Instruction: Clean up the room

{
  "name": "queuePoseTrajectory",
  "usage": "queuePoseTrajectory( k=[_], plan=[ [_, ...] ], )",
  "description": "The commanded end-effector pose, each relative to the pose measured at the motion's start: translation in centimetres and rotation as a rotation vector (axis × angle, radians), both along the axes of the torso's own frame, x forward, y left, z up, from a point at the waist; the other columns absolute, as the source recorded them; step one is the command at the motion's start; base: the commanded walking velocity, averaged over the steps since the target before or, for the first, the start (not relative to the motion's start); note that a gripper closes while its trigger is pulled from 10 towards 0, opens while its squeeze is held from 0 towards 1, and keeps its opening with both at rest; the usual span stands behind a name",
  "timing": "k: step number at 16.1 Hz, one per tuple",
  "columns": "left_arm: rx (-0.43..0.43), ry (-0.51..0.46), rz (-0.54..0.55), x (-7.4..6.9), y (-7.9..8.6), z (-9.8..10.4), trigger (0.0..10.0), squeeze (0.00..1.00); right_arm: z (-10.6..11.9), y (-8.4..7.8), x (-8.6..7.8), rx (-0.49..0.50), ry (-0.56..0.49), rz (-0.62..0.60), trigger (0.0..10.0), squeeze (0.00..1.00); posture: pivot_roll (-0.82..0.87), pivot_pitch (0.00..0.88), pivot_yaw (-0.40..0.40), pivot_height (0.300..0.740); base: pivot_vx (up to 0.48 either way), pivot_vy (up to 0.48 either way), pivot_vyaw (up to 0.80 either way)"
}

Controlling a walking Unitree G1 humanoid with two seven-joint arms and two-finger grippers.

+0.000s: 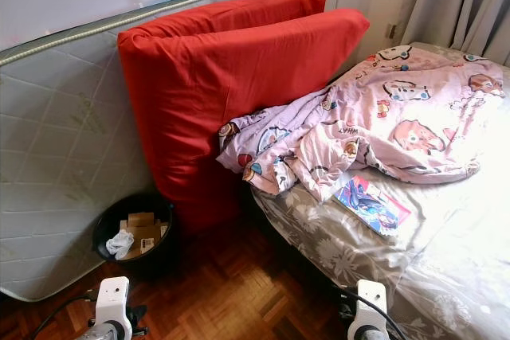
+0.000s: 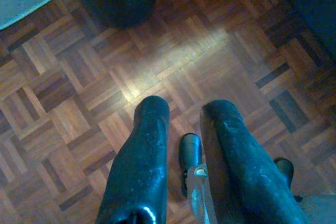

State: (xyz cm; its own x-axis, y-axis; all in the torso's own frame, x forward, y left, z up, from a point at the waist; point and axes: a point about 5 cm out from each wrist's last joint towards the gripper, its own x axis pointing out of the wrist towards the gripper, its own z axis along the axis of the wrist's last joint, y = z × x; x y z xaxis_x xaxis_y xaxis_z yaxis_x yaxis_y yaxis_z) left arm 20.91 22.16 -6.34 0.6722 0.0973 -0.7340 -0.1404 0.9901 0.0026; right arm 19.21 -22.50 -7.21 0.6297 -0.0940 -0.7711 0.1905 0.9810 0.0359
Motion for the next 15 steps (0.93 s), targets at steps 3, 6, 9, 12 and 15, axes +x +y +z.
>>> queuePoseTrajectory(
  k=[3,6,9,12,15],
  plan=[
    [0.012,0.013,-0.004,-0.12,0.28,-0.03,10.0,0.0,0.18,-0.06,0.36,0.003,0.002,0.02,10.0,0.0,-0.04,0.0,0.05,0.74,0.285,0.0,0.0],
    [0.011,0.013,-0.005,-0.13,0.27,-0.03,10.0,0.0,0.16,0.0,0.33,0.009,0.007,0.038,10.0,0.0,-0.04,0.0,0.049,0.74,0.285,0.0,0.0],
    [0.009,0.011,-0.005,-0.11,0.24,-0.03,10.0,0.0,0.19,0.12,0.42,0.016,0.007,0.059,10.0,0.0,-0.04,0.0,0.048,0.74,0.298,0.0,0.0],
    [0.009,0.011,-0.006,-0.09,0.24,-0.02,10.0,0.0,0.23,0.16,0.51,0.023,0.005,0.061,10.0,0.0,-0.04,0.0,0.05,0.74,0.305,0.0,0.0],
    [0.009,0.01,-0.006,-0.08,0.24,-0.01,10.0,0.0,0.26,0.16,0.55,0.028,-0.001,0.058,10.0,0.0,-0.04,0.0,0.049,0.74,0.306,0.0,0.0]
  ],
)
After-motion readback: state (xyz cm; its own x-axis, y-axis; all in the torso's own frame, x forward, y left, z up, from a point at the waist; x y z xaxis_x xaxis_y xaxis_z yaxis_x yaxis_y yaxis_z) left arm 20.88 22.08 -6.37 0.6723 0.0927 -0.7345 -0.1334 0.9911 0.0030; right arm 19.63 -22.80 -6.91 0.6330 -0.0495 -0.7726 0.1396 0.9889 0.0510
